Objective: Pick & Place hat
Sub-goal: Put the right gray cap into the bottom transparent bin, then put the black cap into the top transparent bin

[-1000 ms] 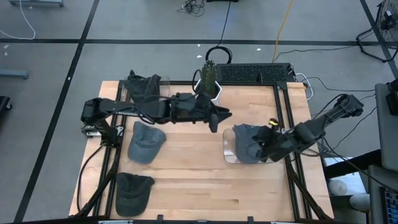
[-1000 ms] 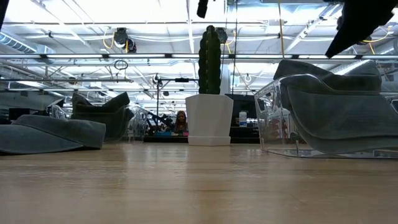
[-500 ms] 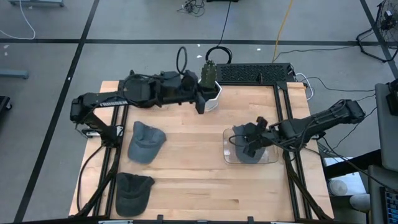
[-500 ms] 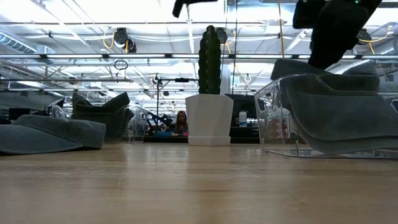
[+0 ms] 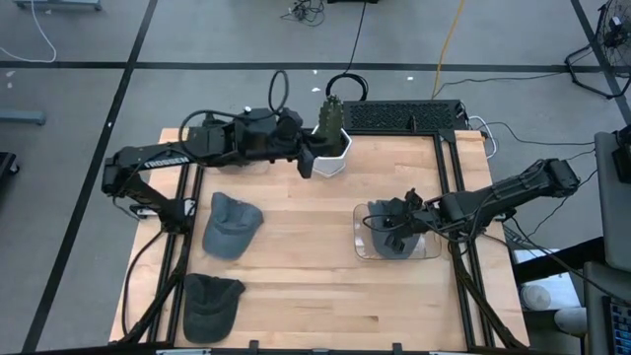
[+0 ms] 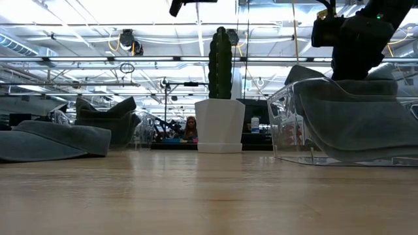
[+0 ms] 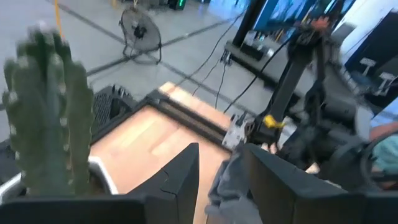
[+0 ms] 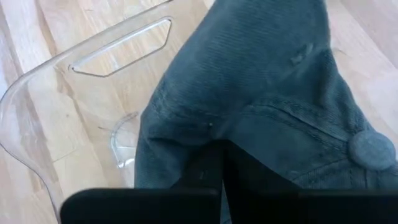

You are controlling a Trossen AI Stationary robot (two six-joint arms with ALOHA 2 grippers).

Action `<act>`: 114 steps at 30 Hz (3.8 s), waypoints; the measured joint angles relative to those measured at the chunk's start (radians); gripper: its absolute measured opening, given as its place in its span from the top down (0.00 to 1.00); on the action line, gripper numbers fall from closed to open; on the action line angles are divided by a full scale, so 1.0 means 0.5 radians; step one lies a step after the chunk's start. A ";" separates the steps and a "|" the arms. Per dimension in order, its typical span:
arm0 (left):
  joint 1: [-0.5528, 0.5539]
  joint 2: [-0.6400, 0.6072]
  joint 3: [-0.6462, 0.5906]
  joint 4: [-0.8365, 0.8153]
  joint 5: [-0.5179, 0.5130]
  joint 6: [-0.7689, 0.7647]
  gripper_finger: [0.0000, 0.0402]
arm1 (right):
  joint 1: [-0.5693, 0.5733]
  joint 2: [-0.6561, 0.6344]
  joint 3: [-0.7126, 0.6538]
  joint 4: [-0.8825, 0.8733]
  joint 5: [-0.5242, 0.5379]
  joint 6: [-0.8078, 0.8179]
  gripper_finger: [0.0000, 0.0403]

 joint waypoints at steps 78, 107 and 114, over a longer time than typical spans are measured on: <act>-0.070 -0.426 -0.002 -1.411 0.279 0.180 0.66 | -0.197 -0.421 0.477 0.428 0.046 -0.648 1.00; -0.694 -0.405 -0.002 -1.303 -0.086 -1.122 0.66 | -0.145 -0.256 0.477 0.433 -0.151 -0.397 1.00; -0.635 -0.379 0.000 -0.729 -0.494 -0.868 0.66 | -0.142 -0.262 0.476 0.431 -0.145 -0.321 1.00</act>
